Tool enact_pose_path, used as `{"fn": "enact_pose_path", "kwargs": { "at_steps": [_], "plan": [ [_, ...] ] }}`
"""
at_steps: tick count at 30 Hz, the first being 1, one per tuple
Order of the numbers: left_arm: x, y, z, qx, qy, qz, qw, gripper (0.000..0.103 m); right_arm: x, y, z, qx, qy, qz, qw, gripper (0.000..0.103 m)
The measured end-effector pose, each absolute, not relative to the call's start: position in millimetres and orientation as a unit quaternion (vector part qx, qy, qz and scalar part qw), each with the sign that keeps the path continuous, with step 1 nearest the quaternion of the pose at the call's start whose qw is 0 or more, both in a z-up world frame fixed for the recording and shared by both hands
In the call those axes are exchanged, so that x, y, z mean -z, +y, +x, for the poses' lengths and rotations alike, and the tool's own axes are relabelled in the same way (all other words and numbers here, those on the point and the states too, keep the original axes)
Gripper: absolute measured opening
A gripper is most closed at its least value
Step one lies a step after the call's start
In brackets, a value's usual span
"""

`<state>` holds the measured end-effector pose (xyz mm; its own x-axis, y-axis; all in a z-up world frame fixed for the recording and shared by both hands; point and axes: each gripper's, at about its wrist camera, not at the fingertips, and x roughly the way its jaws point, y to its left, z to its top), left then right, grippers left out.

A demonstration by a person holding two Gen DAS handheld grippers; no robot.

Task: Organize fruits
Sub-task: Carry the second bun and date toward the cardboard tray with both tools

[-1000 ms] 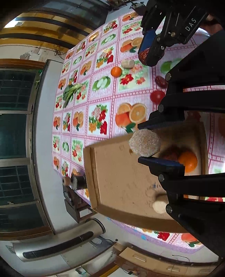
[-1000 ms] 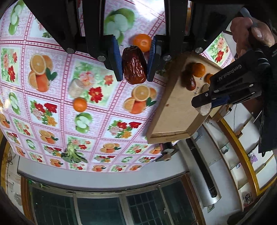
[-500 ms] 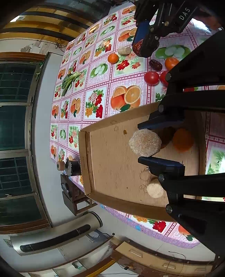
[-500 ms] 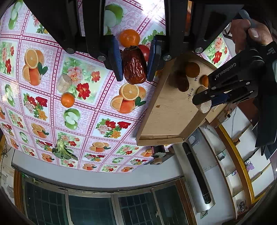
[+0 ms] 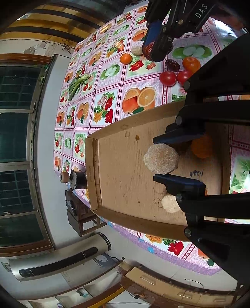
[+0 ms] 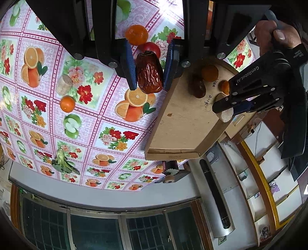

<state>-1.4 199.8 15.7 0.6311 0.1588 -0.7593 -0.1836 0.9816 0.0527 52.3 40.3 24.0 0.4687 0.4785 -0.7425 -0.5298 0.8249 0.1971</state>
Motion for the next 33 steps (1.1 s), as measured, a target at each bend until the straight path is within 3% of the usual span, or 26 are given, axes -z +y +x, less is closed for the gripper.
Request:
{"fn": "enact_pose_path", "kwargs": {
  "at_steps": [22, 33],
  "plan": [
    [-24, 289, 16, -0.125, 0.416, -0.097, 0.896, 0.029, -23, 105, 74, -0.357, 0.425, -0.029, 0.831, 0.028],
    [4, 310, 38, -0.139, 0.45, -0.105, 0.876, 0.029, 2, 158, 88, -0.387, 0.445, -0.056, 0.805, 0.028]
  ]
}}
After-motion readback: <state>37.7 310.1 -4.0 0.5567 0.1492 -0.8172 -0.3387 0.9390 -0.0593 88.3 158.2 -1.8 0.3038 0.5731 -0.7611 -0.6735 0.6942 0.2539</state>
